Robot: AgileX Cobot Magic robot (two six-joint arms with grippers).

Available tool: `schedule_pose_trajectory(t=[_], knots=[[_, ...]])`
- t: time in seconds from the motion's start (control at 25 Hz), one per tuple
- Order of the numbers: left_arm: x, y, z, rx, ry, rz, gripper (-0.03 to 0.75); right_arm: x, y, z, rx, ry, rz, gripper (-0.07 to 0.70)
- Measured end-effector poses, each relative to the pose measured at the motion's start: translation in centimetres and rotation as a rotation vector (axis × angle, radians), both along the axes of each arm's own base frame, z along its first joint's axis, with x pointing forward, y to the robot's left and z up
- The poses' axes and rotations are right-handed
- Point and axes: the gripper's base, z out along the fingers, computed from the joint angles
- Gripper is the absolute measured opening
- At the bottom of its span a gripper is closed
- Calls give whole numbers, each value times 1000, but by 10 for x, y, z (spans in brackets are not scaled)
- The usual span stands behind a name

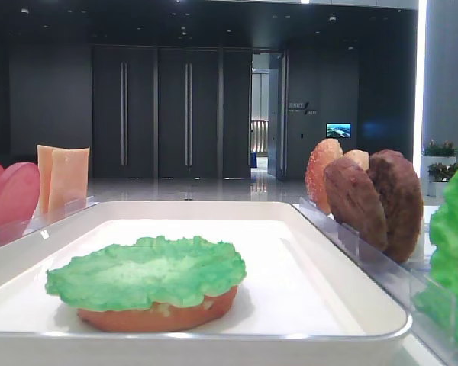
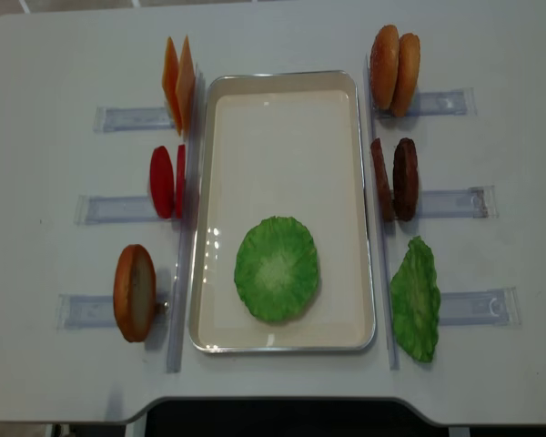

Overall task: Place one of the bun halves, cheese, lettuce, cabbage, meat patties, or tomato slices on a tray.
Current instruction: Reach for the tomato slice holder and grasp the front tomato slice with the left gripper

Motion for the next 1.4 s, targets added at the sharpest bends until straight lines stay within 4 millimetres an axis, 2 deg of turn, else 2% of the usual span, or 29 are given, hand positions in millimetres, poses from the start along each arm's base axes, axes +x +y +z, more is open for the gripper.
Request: schedule_pose_trajectory(t=[1.4], knots=[[0,0,0,4,0,-3,0,0,0,0,0,0,0,477]])
